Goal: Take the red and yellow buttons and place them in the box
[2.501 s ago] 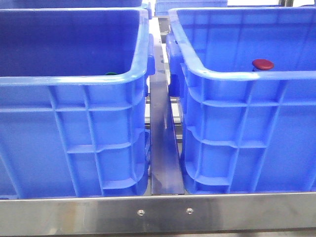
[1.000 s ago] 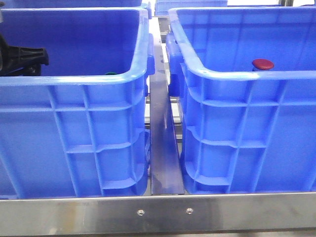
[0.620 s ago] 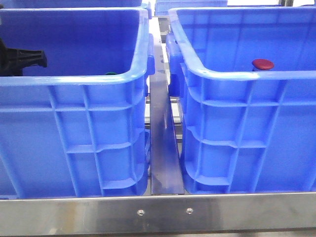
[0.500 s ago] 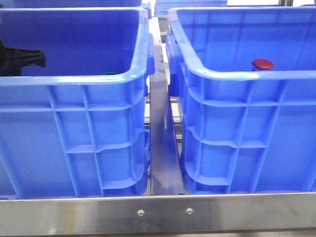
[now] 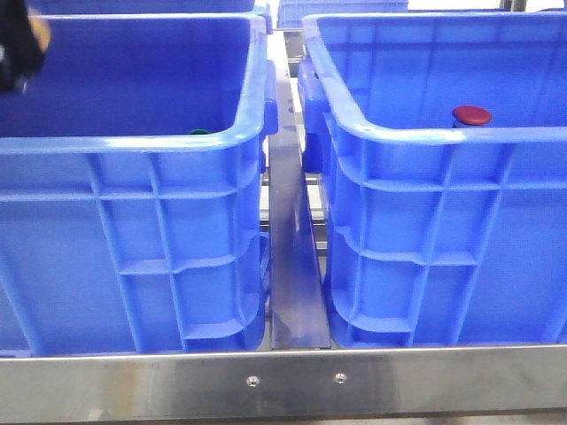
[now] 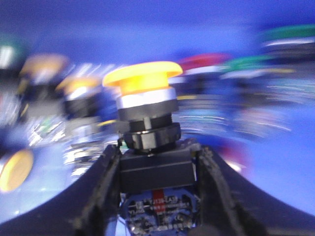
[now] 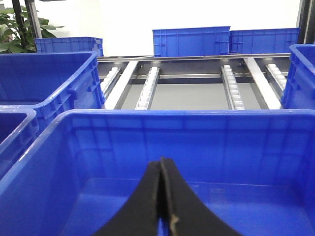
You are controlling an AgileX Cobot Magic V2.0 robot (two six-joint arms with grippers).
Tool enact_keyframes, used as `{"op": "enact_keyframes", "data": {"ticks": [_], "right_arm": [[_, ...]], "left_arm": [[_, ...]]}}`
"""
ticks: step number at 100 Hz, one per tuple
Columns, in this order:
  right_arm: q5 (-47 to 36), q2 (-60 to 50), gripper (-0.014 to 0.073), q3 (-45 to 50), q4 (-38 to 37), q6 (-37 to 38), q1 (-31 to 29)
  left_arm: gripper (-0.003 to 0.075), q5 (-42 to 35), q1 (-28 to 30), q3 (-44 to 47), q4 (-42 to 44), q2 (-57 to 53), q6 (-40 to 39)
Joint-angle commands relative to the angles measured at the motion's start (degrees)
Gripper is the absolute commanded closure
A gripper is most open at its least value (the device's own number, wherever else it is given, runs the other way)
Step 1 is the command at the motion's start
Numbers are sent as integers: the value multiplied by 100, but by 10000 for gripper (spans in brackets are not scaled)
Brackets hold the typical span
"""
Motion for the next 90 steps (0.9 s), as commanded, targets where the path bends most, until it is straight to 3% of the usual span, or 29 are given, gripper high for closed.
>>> {"op": "enact_keyframes", "data": {"ticks": [1,36,68,80,90], "right_arm": [[213,-9,690,-140,591,-61,-8],[267,-9,690,-140,591,-61,-8],[676,-9,682,-140,591,-61,-8],[797,-9,598,-140,591,-61,-8],[974,-9,425,-140,596,-61,-8]], "left_arm": [[739,-249,-435,-158,27,-576,180],[739,-694,-2337,-158,27,-1398,601],[739,-1385,-3294,-228,252,-904,637],[739,-1391,-3552,-228,277,-725,910],[739,-1391,-3740,-228,280,-647,1051]]}}
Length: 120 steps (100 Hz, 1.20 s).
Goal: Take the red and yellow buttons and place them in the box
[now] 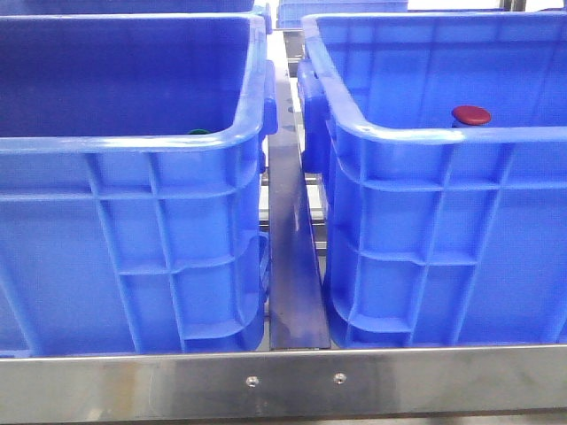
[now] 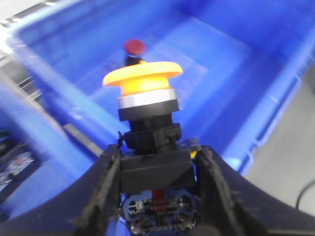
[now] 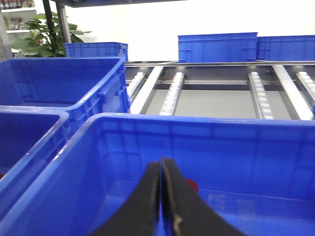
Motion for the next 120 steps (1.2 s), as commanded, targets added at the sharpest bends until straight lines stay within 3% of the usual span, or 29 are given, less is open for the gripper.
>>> {"op": "enact_keyframes", "data": {"ticks": [1,14,23,51,70,96,120], "right_arm": [[385,-9,410,-140,612,-61,-8],[693,-9,120,-140,617,-61,-8],[1106,-9,17,-140,617,65,-8],[2663,278,10,-165,617,2162,-8],[3629,898,10,-293,617,2910,-8],[4820,1809,10,-743,617,3058,-8],[5139,2405,10,-913,622,3162,11]], "left_arm": [[739,-445,-172,-222,119,-59,132],[739,-445,-215,-222,118,-59,132],[739,-445,-215,-222,178,-59,132],[739,-445,-215,-222,218,-59,132],[739,-445,-215,-222,218,-59,132],[739,-445,-215,-222,218,-59,142],[739,-445,-215,-222,218,-59,142]]}}
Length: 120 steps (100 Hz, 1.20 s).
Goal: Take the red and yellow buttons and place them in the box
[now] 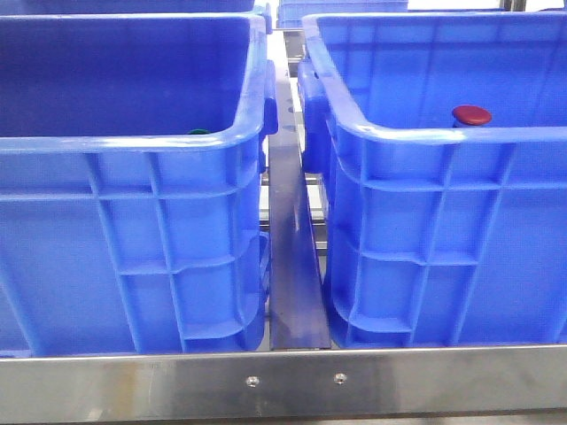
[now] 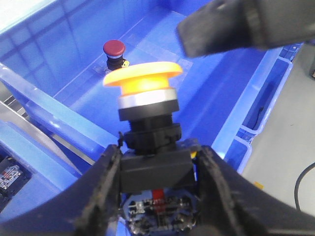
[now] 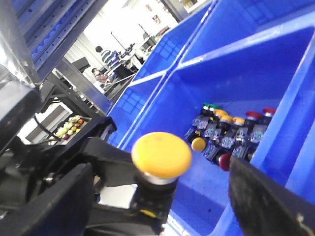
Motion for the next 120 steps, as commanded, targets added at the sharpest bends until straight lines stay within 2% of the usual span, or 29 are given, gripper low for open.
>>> {"op": "enact_keyframes", "data": {"ticks": [1,23,57,67,104,113,120], "right_arm": [[400,136,10,-233,868,15,11],[589,479,10,-471,868,42,73],[367,1151,25,-947,868,42,717],[394,1284,81,-1084,868,42,776],[523,1368,417,-1166,868,42,803],[538,1368,431,-1166,868,42,803],[538,1368,431,-1166,868,42,803]], "left_arm": [[739,-410,-40,-222,97,-123,-2],[739,-410,-40,-222,97,-123,-2],[739,-410,-40,-222,97,-123,-2],[739,-410,-40,-222,97,-123,-2],[738,-410,-40,-222,106,-123,-2],[724,-384,-40,-222,191,-123,-2],[659,-362,-40,-222,203,-123,-2]]}}
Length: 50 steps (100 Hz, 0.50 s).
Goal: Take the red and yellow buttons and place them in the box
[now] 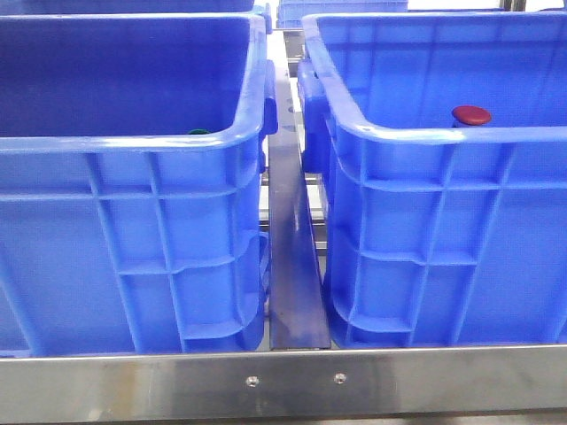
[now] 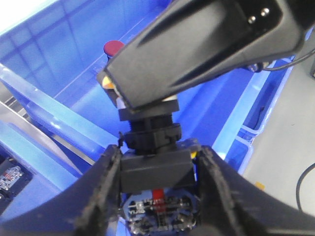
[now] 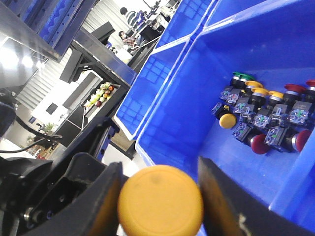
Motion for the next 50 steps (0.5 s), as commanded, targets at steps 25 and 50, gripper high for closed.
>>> {"op": "enact_keyframes", "data": {"ticks": [25,50], "right_arm": [[313,-90,431,-174,925,-17,8],[150,-97,431,-174,925,-267,-118]], "left_arm": [[141,-325,-40,-222,130,-123,-2],[102,-259,-15,-222,130,-232,-166]]}}
